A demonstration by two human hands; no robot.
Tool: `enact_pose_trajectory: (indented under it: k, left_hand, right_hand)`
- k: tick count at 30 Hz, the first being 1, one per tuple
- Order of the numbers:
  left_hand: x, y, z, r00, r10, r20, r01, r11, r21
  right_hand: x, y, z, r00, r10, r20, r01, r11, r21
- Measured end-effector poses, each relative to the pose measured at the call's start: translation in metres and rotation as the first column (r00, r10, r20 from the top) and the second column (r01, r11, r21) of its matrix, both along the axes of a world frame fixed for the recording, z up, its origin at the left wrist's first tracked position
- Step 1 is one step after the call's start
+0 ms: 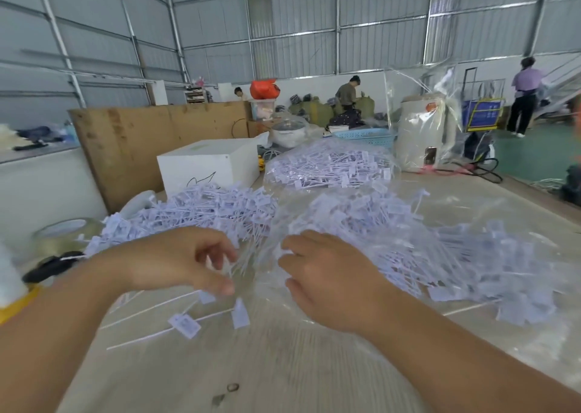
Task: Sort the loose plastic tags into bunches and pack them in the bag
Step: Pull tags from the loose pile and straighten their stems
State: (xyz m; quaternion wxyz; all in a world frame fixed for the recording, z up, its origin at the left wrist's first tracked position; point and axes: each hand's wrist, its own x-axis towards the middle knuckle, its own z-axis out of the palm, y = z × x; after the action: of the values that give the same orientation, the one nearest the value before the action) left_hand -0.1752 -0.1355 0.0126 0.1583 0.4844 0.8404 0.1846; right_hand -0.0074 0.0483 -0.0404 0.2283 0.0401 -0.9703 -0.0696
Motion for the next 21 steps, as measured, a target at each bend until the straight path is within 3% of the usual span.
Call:
enact_pose_trajectory:
  k: [3,5,14,19,21]
  left_hand:
    - [-0.004,-0.021,-0.01,0.998,0.013,-0.055,-0.03,0.946,-0.323]
    - [-0.005,-0.022,-0.026,0.992,-0.016,-0.126,-0.034,0.923,-0.383]
    - [-0.034,0.009,-0.059,0.977,0.096,-0.192,-0.085,0.994,0.065]
    - [-0.053,0.029,-0.054,0.968,0.089,-0.234,-0.052,0.986,0.161]
    - [-0.058,0.03,-0.054,0.977,0.107,-0.186,-0.065,0.973,0.221]
  right_hand:
    - [-0.005,-0.004,-0.007,0.996,-0.012,0.09,0.011,1.0,0.004]
    - [-0.007,-0.007,-0.01,0.994,-0.022,0.107,0.024,1.0,-0.013]
    - [-0.018,-0.02,-0.01,0.998,-0.012,0.065,0.015,0.999,-0.035]
    - [-0.045,-0.033,0.005,0.998,-0.019,0.063,0.025,0.995,-0.094]
    - [-0.057,-0.036,0.012,0.996,-0.001,0.091,0.01,0.996,-0.093]
